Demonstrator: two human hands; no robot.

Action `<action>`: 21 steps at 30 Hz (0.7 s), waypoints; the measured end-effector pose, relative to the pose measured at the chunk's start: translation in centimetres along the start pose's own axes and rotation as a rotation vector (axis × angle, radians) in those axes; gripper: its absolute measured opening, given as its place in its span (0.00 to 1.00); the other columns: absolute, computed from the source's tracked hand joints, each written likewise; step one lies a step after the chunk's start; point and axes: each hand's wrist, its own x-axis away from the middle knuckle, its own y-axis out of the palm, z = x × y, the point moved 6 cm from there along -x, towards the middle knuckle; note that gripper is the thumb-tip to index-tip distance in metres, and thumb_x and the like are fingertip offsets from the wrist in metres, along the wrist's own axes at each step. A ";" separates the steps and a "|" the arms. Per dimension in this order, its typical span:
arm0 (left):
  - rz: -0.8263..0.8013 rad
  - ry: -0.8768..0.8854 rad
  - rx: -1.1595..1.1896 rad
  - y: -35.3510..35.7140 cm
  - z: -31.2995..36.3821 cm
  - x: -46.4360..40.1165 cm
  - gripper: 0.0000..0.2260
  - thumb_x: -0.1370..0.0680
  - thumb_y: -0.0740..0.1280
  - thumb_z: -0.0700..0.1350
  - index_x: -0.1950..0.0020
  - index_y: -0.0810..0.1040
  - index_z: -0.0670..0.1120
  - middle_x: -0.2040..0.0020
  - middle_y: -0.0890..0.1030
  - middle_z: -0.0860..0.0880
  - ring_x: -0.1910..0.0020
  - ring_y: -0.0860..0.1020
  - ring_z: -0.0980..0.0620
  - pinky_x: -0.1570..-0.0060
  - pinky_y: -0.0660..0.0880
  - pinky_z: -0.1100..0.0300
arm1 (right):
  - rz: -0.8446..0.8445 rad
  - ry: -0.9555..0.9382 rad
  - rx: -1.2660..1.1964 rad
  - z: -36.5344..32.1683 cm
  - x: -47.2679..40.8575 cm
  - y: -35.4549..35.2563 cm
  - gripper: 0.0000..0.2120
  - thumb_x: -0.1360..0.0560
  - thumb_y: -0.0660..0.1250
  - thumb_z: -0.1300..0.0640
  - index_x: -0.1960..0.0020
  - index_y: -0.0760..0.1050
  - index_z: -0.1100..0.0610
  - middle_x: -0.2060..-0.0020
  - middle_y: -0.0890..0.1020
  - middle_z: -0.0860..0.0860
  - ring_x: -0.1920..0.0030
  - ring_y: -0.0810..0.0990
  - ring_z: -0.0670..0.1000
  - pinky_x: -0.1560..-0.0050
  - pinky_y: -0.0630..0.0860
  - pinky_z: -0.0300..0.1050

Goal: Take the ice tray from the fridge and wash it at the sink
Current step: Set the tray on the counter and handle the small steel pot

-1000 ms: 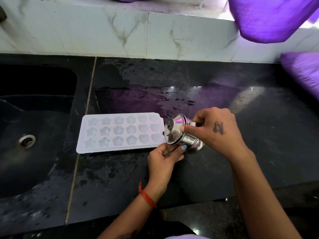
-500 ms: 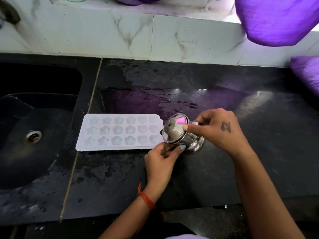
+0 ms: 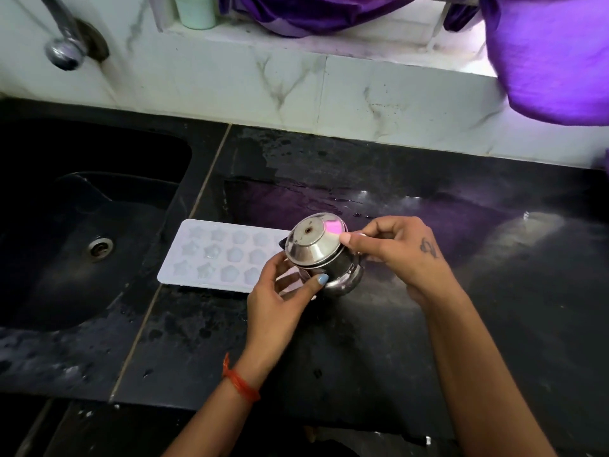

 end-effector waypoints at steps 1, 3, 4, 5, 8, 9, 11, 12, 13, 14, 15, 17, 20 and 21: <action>-0.010 0.001 0.012 -0.3 0.2 -0.2 0.29 0.40 0.78 0.53 0.40 0.76 0.54 0.45 0.82 0.55 0.47 0.80 0.59 0.49 0.77 0.63 | -0.021 0.004 -0.033 -0.1 -0.2 0.4 0.13 0.37 0.78 0.49 0.66 0.81 0.58 0.67 0.84 0.56 0.61 0.83 0.59 0.52 0.80 0.60; -0.028 0.010 0.035 -1.1 0.9 -0.8 0.30 0.37 0.79 0.47 0.37 0.74 0.52 0.42 0.81 0.55 0.44 0.79 0.58 0.47 0.76 0.63 | -0.057 0.018 -0.110 -0.4 -0.7 1.4 0.12 0.36 0.78 0.52 0.67 0.81 0.60 0.66 0.84 0.58 0.64 0.82 0.56 0.52 0.79 0.58; -0.039 0.016 0.046 -1.6 1.2 -1.1 0.30 0.35 0.79 0.44 0.36 0.73 0.52 0.42 0.80 0.54 0.43 0.79 0.57 0.45 0.76 0.63 | -0.070 0.025 -0.141 -0.5 -0.9 1.9 0.11 0.35 0.77 0.54 0.67 0.80 0.61 0.66 0.84 0.60 0.64 0.81 0.54 0.51 0.79 0.56; -0.050 0.024 0.056 -2.1 1.5 -1.5 0.31 0.36 0.79 0.43 0.35 0.73 0.52 0.42 0.80 0.54 0.42 0.78 0.56 0.44 0.76 0.62 | -0.084 0.031 -0.163 -0.7 -1.1 2.5 0.11 0.35 0.77 0.56 0.66 0.80 0.62 0.66 0.84 0.60 0.64 0.81 0.52 0.51 0.79 0.54; -0.041 0.033 0.063 -3.8 2.1 -2.5 0.35 0.39 0.79 0.47 0.34 0.73 0.53 0.40 0.80 0.54 0.40 0.78 0.55 0.40 0.75 0.54 | -0.120 0.030 -0.210 -1.3 -1.9 4.2 0.08 0.34 0.76 0.57 0.67 0.80 0.58 0.66 0.84 0.59 0.63 0.81 0.51 0.51 0.80 0.51; -0.031 0.034 0.069 -4.4 2.3 -2.9 0.34 0.39 0.78 0.48 0.34 0.72 0.53 0.40 0.80 0.54 0.40 0.78 0.55 0.39 0.75 0.51 | -0.126 0.027 -0.222 -1.5 -2.2 4.9 0.08 0.34 0.76 0.57 0.67 0.80 0.57 0.66 0.84 0.57 0.63 0.81 0.51 0.51 0.80 0.51; -0.020 0.033 0.071 -5.4 2.7 -3.6 0.36 0.40 0.79 0.48 0.34 0.72 0.53 0.39 0.79 0.54 0.39 0.77 0.55 0.38 0.74 0.47 | -0.126 0.011 -0.228 -1.9 -2.8 6.1 0.07 0.33 0.76 0.57 0.66 0.79 0.57 0.66 0.84 0.56 0.62 0.81 0.49 0.51 0.79 0.49; -0.018 0.035 0.068 -6.0 2.9 -4.1 0.37 0.41 0.80 0.49 0.34 0.72 0.52 0.39 0.79 0.54 0.39 0.77 0.54 0.38 0.74 0.46 | -0.121 -0.003 -0.226 -2.2 -3.1 6.8 0.07 0.32 0.75 0.57 0.66 0.79 0.57 0.66 0.83 0.56 0.63 0.81 0.49 0.52 0.79 0.49; -0.015 0.039 0.065 -6.6 3.2 -4.5 0.37 0.41 0.81 0.49 0.34 0.72 0.52 0.39 0.79 0.55 0.39 0.77 0.55 0.38 0.73 0.46 | -0.113 -0.017 -0.220 -2.4 -3.3 7.4 0.08 0.32 0.75 0.56 0.65 0.79 0.57 0.65 0.83 0.57 0.63 0.80 0.49 0.51 0.78 0.51; -0.014 0.044 0.064 -7.2 3.4 -5.0 0.37 0.41 0.81 0.48 0.34 0.72 0.52 0.39 0.79 0.55 0.39 0.77 0.55 0.38 0.73 0.47 | -0.103 -0.034 -0.210 -2.7 -3.6 8.1 0.08 0.31 0.75 0.55 0.65 0.78 0.57 0.65 0.83 0.57 0.62 0.80 0.49 0.51 0.78 0.53; -0.010 0.050 0.064 -7.8 3.5 -5.5 0.36 0.40 0.81 0.46 0.34 0.72 0.52 0.39 0.79 0.54 0.39 0.77 0.55 0.38 0.74 0.47 | -0.092 -0.046 -0.199 -2.9 -3.8 8.8 0.09 0.30 0.74 0.54 0.64 0.78 0.57 0.65 0.83 0.57 0.62 0.79 0.49 0.50 0.78 0.55; -0.002 0.059 0.066 -8.8 3.8 -6.6 0.36 0.40 0.80 0.46 0.34 0.72 0.51 0.39 0.79 0.53 0.40 0.77 0.54 0.39 0.74 0.47 | -0.063 -0.058 -0.172 -3.3 -4.2 10.1 0.09 0.29 0.73 0.52 0.63 0.76 0.55 0.66 0.82 0.55 0.63 0.78 0.47 0.50 0.78 0.57; 0.001 0.086 0.058 -10.3 4.3 -8.3 0.35 0.40 0.78 0.45 0.34 0.72 0.49 0.41 0.80 0.53 0.41 0.78 0.55 0.41 0.76 0.50 | -0.024 -0.072 -0.135 -3.9 -4.9 12.0 0.10 0.30 0.71 0.46 0.61 0.74 0.52 0.63 0.82 0.55 0.63 0.78 0.49 0.51 0.78 0.60; 0.004 0.096 0.044 -10.7 4.4 -8.9 0.33 0.38 0.78 0.43 0.35 0.72 0.50 0.42 0.80 0.54 0.42 0.78 0.55 0.42 0.76 0.54 | -0.020 -0.080 -0.123 -4.1 -5.1 12.5 0.11 0.31 0.71 0.43 0.61 0.74 0.50 0.62 0.82 0.55 0.62 0.80 0.52 0.51 0.78 0.60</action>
